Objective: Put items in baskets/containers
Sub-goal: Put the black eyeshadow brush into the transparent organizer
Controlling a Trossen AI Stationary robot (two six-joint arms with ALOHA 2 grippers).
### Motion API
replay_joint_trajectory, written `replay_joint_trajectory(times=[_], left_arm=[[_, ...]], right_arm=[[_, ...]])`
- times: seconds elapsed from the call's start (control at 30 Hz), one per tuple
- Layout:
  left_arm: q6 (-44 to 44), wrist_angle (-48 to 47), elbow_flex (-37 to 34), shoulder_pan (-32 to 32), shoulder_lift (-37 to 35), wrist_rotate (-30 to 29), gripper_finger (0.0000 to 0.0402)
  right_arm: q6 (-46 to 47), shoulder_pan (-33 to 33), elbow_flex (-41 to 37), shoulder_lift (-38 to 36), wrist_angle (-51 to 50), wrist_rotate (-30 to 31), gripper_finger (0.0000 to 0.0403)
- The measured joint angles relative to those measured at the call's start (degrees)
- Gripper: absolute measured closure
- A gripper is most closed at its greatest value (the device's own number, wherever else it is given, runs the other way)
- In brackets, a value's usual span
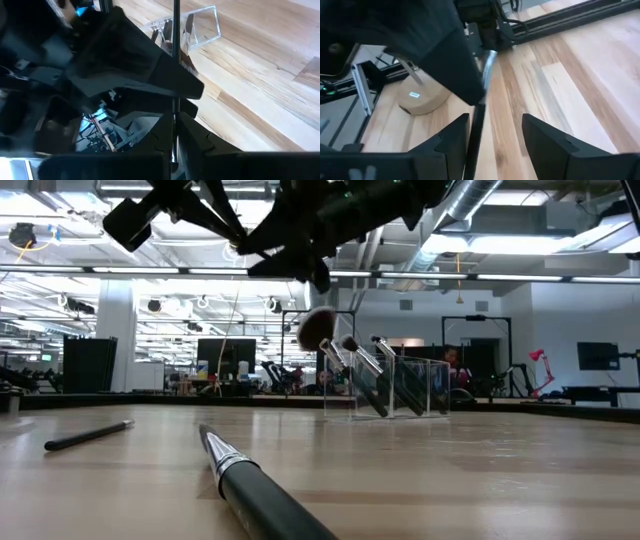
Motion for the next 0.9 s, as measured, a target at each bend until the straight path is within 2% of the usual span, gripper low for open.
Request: replay_joint_trajectory(times=[0.17,0.3,0.73,0.9], left_arm=[[-0.38,0.35,0.0,-0.03,0.0,-0.04,0.0384],[-0.42,0.39,0.0,-0.03,0.0,0.09,0.0384],[-0.83,1.24,0.0,-0.33,0.0,2.35,0.0385],[-2.42,1.24,0.0,-0.3,0.0,4.27,0.0385]], right_arm=[[-0.44,-0.03,-0.02,0.07,0.82,0.04,0.0234],[-0.87,0.23,-0.02,0.05,2.28,-0.05,0.0252],[-4.33,0.21,-0.04,0.05,1.69,-0.48,0.0387],[-5.14,0.1,-0.04,0.05,1.55,-0.44,0.0381]])
